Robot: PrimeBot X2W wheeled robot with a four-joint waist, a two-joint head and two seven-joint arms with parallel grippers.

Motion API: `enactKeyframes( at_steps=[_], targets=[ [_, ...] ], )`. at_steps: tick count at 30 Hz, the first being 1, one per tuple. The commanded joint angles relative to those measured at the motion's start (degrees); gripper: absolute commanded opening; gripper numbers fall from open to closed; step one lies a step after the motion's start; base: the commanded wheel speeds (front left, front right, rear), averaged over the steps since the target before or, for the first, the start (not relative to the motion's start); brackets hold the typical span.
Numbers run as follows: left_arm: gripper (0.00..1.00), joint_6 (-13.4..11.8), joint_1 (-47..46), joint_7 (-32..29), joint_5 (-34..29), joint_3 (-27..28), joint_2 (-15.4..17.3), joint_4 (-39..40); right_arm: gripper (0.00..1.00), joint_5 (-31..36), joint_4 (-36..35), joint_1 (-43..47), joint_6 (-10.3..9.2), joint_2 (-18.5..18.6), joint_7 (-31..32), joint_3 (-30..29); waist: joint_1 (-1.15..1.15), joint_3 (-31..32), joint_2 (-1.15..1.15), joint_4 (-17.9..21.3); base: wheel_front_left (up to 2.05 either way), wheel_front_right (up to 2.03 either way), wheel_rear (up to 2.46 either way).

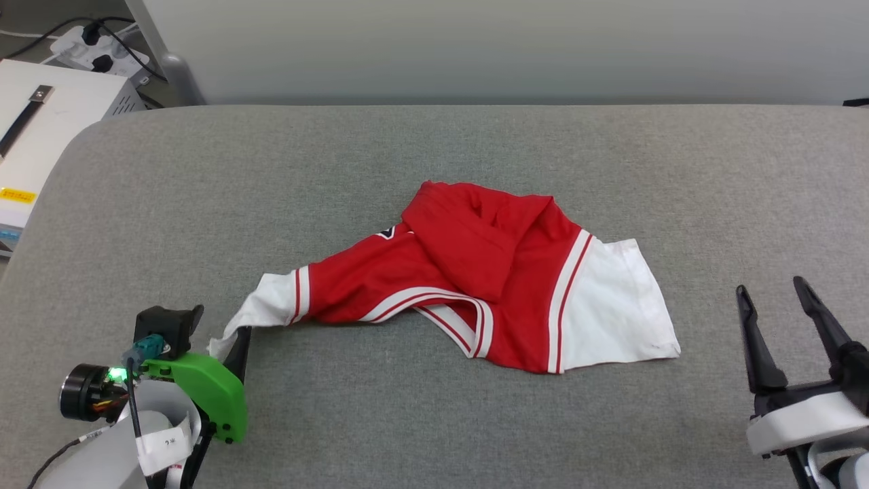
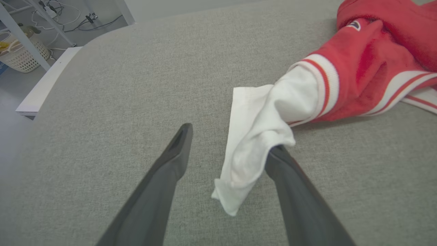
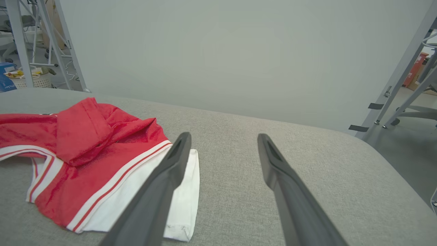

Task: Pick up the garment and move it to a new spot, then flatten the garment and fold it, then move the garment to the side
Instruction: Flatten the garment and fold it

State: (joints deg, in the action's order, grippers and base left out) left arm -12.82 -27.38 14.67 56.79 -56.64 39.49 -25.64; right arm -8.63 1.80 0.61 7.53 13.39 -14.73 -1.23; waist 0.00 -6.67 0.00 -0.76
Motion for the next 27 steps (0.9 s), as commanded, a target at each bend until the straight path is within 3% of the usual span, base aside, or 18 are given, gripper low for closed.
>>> enactKeyframes(
  at_steps=[1,5,12,17,22,27],
  targets=[
    [1.00,-1.75,2.70,0.30,-2.55,2.66,0.29,2.88,1.00,-0.39,-0.45,-1.60,-0.04,1.28,-0.25,-0.28,0.00,0.88,0.00,-0.82,0.00,0.00,0.00],
    [1.00,-6.21,8.84,0.31,-9.25,11.47,0.52,12.44,1.00,-1.43,-1.98,-4.83,-0.04,5.65,2.69,0.93,0.00,1.37,0.00,-1.34,0.00,0.00,0.00],
    [1.00,-10.03,17.68,0.32,-18.87,21.58,-1.36,22.00,1.00,-7.24,-5.72,-12.16,-0.04,15.54,16.18,7.61,0.00,1.79,0.00,-1.81,0.00,0.00,0.00],
    [1.00,-10.90,21.20,0.32,-25.06,27.68,-4.41,25.20,1.00,-15.72,-5.48,-16.84,-0.04,21.82,30.06,14.95,0.00,1.37,0.00,-2.14,0.00,0.00,0.00],
    [1.00,-10.65,23.31,0.32,-31.53,33.22,-9.48,26.76,1.00,-25.03,-3.72,-20.93,-0.04,27.22,46.22,23.55,0.00,0.36,0.00,-2.79,0.00,0.00,0.00],
    [1.00,-8.97,24.70,0.32,-36.62,37.80,-14.53,27.13,1.00,-31.53,0.11,-23.43,-0.04,28.29,55.92,27.10,0.00,-1.09,0.00,-3.75,0.00,0.00,0.00]
  ],
)
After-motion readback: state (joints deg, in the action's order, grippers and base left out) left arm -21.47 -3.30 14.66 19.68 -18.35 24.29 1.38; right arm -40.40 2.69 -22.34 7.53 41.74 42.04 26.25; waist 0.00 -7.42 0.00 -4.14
